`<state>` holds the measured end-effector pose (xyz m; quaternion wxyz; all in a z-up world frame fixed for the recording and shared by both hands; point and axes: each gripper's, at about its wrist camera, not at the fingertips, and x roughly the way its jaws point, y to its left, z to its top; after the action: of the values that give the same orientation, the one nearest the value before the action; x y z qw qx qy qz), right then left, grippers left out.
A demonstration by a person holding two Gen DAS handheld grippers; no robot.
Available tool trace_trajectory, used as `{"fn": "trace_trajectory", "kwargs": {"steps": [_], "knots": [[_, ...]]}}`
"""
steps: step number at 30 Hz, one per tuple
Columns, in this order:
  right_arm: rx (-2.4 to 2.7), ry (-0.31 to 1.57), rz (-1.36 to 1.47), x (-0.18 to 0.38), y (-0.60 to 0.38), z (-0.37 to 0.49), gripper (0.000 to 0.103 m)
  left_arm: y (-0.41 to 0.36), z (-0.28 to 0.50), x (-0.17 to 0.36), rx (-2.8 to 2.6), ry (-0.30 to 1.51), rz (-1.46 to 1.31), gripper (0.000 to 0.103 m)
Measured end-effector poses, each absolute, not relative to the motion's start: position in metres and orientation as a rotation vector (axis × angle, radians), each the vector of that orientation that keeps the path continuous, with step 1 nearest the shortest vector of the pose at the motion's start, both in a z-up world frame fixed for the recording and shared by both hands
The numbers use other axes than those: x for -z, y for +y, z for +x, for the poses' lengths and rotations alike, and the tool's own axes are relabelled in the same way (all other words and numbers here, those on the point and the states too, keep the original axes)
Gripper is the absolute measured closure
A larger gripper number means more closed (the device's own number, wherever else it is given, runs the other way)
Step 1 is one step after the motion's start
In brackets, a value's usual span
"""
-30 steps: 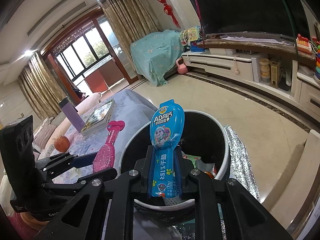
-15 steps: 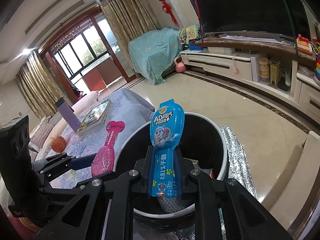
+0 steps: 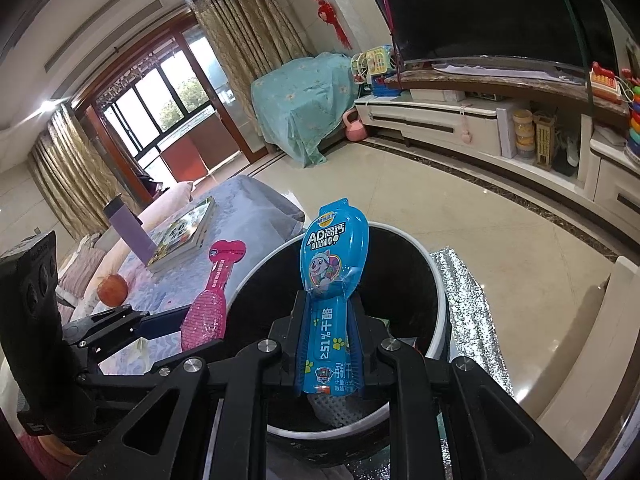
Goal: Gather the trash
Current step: 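Hold the pink and blue toy packages above the bin opening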
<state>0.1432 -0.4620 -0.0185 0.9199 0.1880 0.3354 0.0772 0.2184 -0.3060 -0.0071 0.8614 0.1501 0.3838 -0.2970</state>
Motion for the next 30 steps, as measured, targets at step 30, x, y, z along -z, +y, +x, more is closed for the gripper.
{"fn": "trace_trajectory", "kwargs": {"steps": [30], "knots": [[-0.151, 0.726, 0.372, 0.021, -0.470, 0.155, 0.085, -0.306, 0.225, 0.010, 0.622, 0.818, 0.308, 0.056]]}}
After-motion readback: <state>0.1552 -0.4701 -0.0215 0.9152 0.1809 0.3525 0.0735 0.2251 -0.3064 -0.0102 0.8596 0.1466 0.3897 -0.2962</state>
